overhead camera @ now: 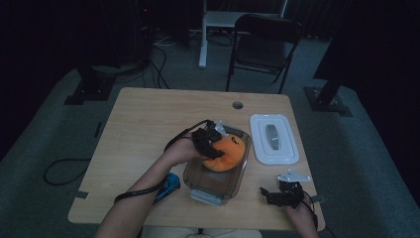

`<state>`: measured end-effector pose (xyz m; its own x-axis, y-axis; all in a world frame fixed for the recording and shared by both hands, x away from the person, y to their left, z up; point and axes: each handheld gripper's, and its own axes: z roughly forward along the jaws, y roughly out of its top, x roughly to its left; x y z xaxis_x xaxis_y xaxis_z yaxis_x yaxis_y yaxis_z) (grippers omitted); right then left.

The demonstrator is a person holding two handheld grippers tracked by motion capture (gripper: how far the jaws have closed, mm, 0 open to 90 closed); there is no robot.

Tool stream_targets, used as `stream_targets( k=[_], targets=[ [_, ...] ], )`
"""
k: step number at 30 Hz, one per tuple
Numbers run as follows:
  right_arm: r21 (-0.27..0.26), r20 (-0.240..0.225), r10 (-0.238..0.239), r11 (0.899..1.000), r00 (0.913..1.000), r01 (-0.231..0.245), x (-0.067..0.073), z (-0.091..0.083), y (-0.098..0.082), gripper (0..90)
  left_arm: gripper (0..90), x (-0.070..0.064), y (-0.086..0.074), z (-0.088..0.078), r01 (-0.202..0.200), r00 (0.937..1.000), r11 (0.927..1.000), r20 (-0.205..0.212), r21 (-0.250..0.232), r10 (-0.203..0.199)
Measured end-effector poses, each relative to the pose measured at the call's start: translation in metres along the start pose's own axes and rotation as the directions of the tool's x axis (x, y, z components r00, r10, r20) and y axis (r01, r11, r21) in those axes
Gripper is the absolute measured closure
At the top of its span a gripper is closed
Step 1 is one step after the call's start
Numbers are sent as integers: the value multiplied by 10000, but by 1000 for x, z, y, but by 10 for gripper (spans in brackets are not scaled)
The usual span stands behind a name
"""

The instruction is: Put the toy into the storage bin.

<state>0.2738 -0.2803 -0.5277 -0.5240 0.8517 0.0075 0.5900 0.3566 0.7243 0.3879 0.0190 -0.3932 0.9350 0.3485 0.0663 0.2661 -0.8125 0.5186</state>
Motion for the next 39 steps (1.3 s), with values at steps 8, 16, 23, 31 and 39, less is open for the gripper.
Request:
stream_targets(
  k=[8,16,23,31,39],
  targets=[
    [0,2,-5,10000,10000,5,0,0,0,125,560,0,1,9,9,10000,9988,43,493,-11],
    [-5,-4,-6,10000,10000,6,0,0,0,125,438,-2,5,13,-86,10000,9957,53,925,81],
    [-4,-2,-6,10000,10000,6,0,0,0,125,379,-6,8,19,-388,9992,9889,120,1435,375],
    [-1,8,-12,10000,10000,12,0,0,0,125,321,-8,9,23,-496,9988,9840,115,1711,484],
    [-4,-2,-1,10000,10000,1,0,0,0,125,242,-13,11,25,-669,9976,9754,-47,2100,695]
  ],
)
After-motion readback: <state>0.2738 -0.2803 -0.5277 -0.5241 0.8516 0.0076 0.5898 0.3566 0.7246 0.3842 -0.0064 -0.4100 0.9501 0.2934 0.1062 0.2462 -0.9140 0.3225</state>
